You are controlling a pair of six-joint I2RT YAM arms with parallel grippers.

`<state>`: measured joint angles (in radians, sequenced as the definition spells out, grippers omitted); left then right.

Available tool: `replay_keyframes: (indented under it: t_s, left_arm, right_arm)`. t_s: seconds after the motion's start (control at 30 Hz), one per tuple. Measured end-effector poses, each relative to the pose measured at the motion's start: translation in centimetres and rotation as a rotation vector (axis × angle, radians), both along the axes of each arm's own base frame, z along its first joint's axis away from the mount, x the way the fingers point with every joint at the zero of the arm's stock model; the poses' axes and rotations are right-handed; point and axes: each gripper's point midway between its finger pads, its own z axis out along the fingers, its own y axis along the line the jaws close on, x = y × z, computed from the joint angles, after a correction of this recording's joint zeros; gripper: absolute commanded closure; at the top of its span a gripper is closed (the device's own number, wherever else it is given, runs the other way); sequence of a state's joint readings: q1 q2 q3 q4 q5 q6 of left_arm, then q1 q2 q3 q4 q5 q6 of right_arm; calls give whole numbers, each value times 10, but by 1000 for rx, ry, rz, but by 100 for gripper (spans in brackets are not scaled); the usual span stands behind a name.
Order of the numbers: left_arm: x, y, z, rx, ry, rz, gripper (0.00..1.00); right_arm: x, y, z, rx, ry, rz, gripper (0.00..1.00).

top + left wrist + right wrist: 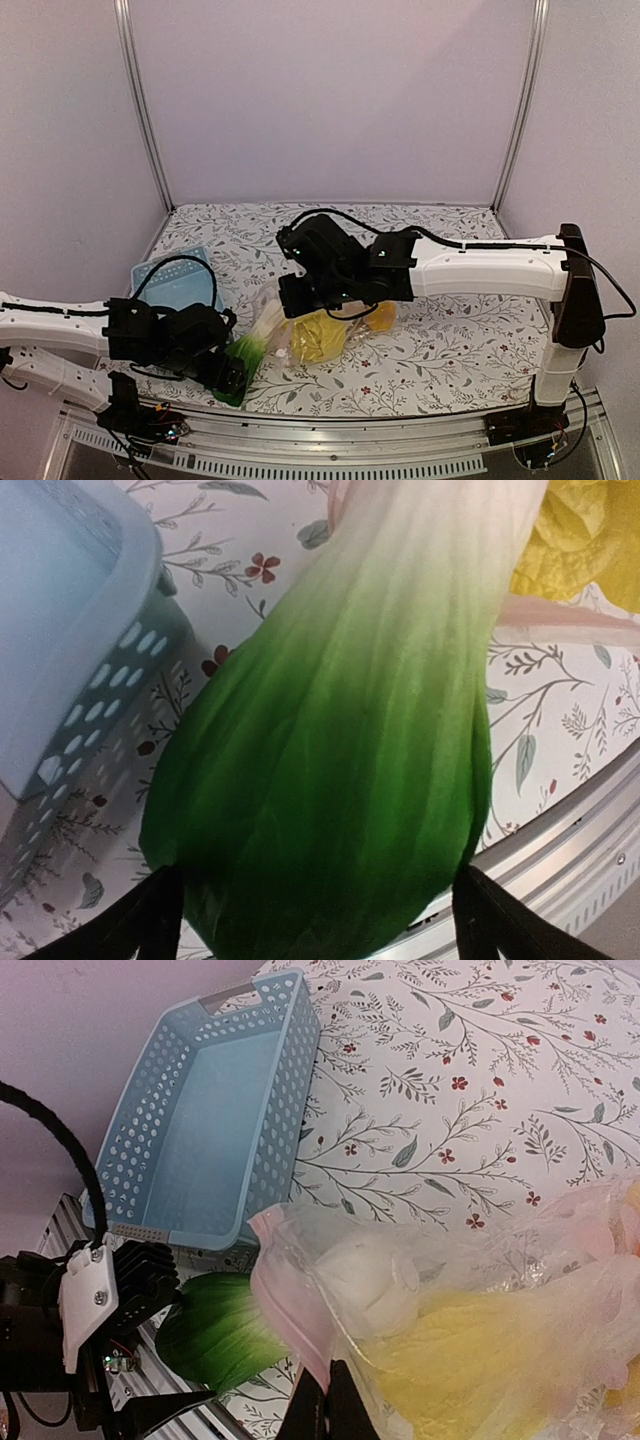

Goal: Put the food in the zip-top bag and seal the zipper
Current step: Place the fake vegetable at the center of the board.

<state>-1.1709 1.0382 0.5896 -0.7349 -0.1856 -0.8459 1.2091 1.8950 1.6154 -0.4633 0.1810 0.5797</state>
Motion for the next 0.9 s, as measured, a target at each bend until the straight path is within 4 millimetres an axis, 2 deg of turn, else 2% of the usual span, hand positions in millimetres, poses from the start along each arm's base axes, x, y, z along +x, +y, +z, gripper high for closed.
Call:
replay_keyframes:
  t_s: [0.13, 0.37, 0.6, 0.77, 0.9]
  left_arm:
    - [1, 0, -6, 30, -6, -9, 27]
    - [4, 5, -15, 75, -20, -3, 39]
    - [6, 3, -18, 88, -30, -16, 58]
    - [5, 0, -18, 85, -30, -41, 75]
    - [3, -5, -10, 74, -19, -62, 81]
  right_arm:
    - [0, 0, 0, 1, 2, 2, 100]
    - [-1, 1, 0, 3, 5, 5, 100]
    - [1, 0, 0, 4, 8, 3, 100]
    - [2, -1, 0, 4, 8, 1, 100]
    - [3, -1, 0, 3, 5, 2, 100]
